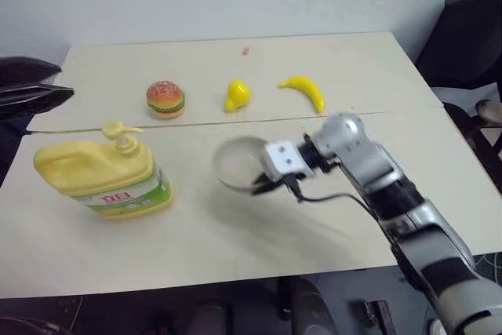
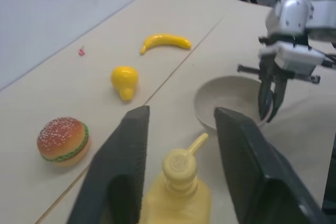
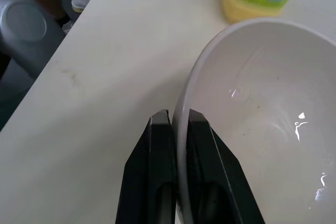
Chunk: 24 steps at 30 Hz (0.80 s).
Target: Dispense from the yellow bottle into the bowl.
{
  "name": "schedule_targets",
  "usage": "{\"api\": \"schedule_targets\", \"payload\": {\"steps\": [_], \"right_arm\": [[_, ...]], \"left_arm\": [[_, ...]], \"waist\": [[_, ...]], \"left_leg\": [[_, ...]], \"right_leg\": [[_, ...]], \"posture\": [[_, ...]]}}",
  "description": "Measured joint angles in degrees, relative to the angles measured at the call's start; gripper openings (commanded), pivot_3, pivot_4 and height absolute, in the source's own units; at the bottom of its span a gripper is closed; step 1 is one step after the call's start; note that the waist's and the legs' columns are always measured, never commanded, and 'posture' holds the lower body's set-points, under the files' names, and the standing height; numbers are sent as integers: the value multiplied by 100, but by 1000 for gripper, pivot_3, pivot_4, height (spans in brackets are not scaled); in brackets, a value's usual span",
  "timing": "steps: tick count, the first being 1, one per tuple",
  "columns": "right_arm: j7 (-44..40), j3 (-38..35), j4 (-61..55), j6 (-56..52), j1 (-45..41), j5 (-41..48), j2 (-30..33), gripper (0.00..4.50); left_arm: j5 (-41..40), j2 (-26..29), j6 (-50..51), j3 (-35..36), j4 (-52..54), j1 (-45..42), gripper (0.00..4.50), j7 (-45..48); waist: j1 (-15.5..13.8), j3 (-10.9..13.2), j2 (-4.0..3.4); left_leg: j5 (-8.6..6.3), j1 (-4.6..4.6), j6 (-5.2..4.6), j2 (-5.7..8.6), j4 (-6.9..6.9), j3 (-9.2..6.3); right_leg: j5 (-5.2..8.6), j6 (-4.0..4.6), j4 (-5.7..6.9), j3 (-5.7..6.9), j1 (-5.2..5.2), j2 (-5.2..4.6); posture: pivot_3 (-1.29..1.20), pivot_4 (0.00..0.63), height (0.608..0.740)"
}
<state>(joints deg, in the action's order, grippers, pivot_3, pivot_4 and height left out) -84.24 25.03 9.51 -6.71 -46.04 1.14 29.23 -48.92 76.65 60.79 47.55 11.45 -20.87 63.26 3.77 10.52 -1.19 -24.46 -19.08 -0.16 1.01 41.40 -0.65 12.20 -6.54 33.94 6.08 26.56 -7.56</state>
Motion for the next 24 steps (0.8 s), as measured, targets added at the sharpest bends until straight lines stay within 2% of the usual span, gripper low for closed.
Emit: {"api": "schedule_targets", "payload": {"steps": [4,8,11,16,18,20,24], "right_arm": [[877,-226,-103,400,808,-278,182,0],[1620,-306,26,838,1186,-550,211,0],[1897,-402,146,1013,1220,-596,214,908],[1907,-476,185,1023,1380,-573,327,2627],[1601,-510,30,860,1447,-372,601,3315],[1077,-664,-290,516,1583,21,1159,3908],[-6,-1416,-735,-385,1401,1126,2188,3908]], "left_arm": [[-101,-155,442,571,546,464,4466,83],[-332,-336,790,944,955,718,4466,127],[-482,-357,899,1095,1148,914,4500,221],[-484,-360,836,1214,1476,1435,4500,623],[-381,-358,626,1218,1591,1762,4500,907],[-252,-360,457,1216,1723,2019,4500,1136],[-101,-360,218,1230,1728,2223,4500,1336]], "waist": [[-17,0,0],[-56,3,6],[-61,3,6],[-72,4,7],[-84,7,1],[-150,14,-5],[-220,17,-2]], "left_leg": [[0,16,1,-2,-8,8],[0,18,1,0,-6,12],[0,22,1,-1,-9,11],[0,22,0,-1,-10,10],[1,22,-1,0,-10,10],[-1,17,-4,0,-10,9],[-2,18,-7,-4,-7,16]], "right_leg": [[0,1,5,-16,1,1],[-1,2,5,-22,0,0],[-1,2,3,-22,-2,0],[-1,2,-4,-20,-6,0],[-2,2,-6,-21,-9,-1],[-2,2,-12,-19,-8,-1],[-5,6,-13,-16,-14,4]], "posture": [[0,150,740],[0,150,740],[0,150,740],[0,150,740],[0,150,740],[0,150,740],[0,150,740]]}}
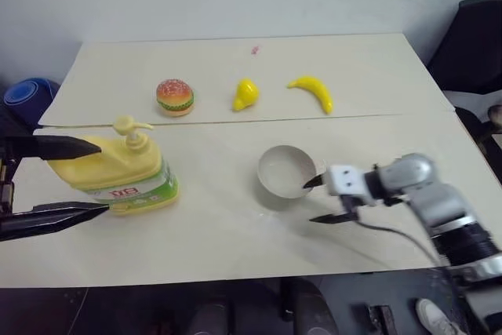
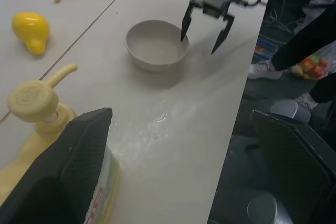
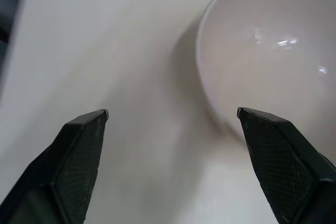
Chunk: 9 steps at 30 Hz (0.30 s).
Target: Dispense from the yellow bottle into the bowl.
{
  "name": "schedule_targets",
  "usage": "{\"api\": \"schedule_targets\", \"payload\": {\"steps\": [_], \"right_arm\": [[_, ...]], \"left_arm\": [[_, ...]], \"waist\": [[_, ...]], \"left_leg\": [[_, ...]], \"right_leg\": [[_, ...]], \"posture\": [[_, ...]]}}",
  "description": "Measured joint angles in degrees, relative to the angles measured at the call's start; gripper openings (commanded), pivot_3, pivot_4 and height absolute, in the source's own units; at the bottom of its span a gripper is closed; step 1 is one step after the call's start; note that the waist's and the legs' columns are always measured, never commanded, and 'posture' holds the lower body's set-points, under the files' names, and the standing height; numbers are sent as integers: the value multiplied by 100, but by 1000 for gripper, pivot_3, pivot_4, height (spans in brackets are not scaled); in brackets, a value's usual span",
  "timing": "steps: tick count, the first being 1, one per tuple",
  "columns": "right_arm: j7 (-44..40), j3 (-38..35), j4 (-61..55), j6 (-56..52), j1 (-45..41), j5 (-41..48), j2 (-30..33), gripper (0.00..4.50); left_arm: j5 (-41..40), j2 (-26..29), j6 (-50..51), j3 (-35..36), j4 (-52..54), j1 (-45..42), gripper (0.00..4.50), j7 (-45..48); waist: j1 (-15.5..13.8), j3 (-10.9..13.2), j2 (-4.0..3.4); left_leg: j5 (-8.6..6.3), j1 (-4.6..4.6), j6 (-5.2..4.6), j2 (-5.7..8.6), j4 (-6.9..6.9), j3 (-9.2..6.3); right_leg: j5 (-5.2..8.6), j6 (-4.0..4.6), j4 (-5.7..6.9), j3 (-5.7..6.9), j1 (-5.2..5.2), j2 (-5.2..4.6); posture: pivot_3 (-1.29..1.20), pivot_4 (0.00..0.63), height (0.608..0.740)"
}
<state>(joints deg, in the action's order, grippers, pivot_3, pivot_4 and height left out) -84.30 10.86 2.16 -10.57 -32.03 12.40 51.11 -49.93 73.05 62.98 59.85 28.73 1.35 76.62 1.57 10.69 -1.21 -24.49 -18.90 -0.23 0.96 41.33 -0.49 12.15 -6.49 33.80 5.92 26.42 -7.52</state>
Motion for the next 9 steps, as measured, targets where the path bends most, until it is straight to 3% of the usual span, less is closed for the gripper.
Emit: {"api": "schedule_targets", "payload": {"steps": [9], "right_arm": [[-422,-642,1330,-1129,-1149,988,951,3908]], "left_arm": [[97,-277,10,466,157,428,4500,76]], "waist": [[1,4,7]], "left_leg": [[-2,9,-4,-13,-15,65]], "right_leg": [[-9,15,-14,1,3,5]], "posture": [[0,150,740]]}}
